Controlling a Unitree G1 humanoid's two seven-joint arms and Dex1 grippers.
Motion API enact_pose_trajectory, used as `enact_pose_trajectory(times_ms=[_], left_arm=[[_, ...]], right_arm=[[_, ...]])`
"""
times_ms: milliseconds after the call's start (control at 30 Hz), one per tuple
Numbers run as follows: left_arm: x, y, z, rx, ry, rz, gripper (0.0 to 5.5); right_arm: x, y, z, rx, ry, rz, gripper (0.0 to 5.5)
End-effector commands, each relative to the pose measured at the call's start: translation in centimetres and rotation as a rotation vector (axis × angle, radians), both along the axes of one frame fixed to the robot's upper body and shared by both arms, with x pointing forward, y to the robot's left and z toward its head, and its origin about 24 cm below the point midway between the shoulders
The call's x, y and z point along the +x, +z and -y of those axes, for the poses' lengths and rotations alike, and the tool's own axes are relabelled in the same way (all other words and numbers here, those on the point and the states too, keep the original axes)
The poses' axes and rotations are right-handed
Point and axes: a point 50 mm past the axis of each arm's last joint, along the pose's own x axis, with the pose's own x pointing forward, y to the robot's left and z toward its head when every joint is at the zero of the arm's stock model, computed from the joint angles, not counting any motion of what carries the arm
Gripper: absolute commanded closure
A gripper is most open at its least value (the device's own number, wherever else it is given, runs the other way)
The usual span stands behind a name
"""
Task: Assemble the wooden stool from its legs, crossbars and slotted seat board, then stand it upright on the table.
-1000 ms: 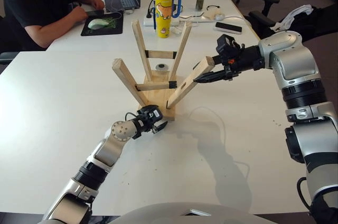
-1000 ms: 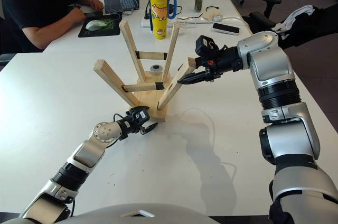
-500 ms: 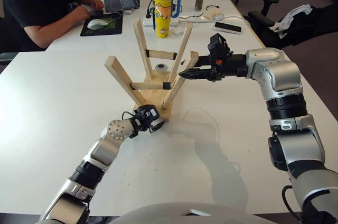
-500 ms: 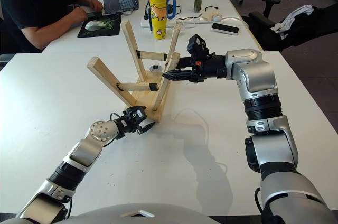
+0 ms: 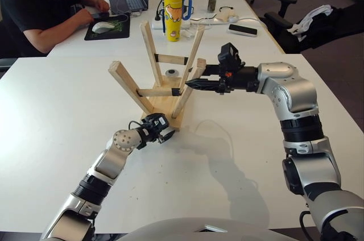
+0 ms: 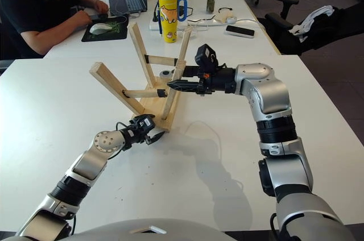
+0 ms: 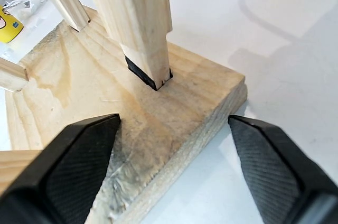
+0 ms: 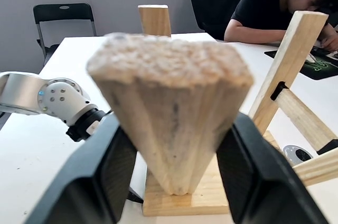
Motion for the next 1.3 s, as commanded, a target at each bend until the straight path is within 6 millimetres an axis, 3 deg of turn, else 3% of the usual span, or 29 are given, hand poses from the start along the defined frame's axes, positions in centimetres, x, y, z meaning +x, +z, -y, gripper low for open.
enact_pose_trajectory(times_ms=[33, 533, 900, 1067, 1300], left_arm=[[-4.8, -6.7, -2.0, 0.122, 0.068, -0.376, 1.72], [-4.6, -6.6, -1.8, 0.127, 0.056, -0.372, 1.72], [-4.4, -6.7, -1.9, 0.138, 0.057, -0.377, 1.72], [-4.3, -6.6, -1.8, 0.138, 0.053, -0.379, 1.72], [-3.7, -6.1, -1.5, 0.102, 0.065, -0.343, 1.72]], right_arm=[[-0.2, -3.6, -2.1, -0.043, 0.032, -0.119, 3.43], [1.2, -7.3, -0.6, -0.149, -0.103, -0.228, 3.43], [-1.2, -7.5, -4.4, -0.215, 0.062, -0.021, 3.43], [-0.5, -8.2, -4.3, -0.162, -0.028, -0.111, 3.43], [0.2, -9.0, -3.6, -0.215, -0.088, -0.171, 3.43]])
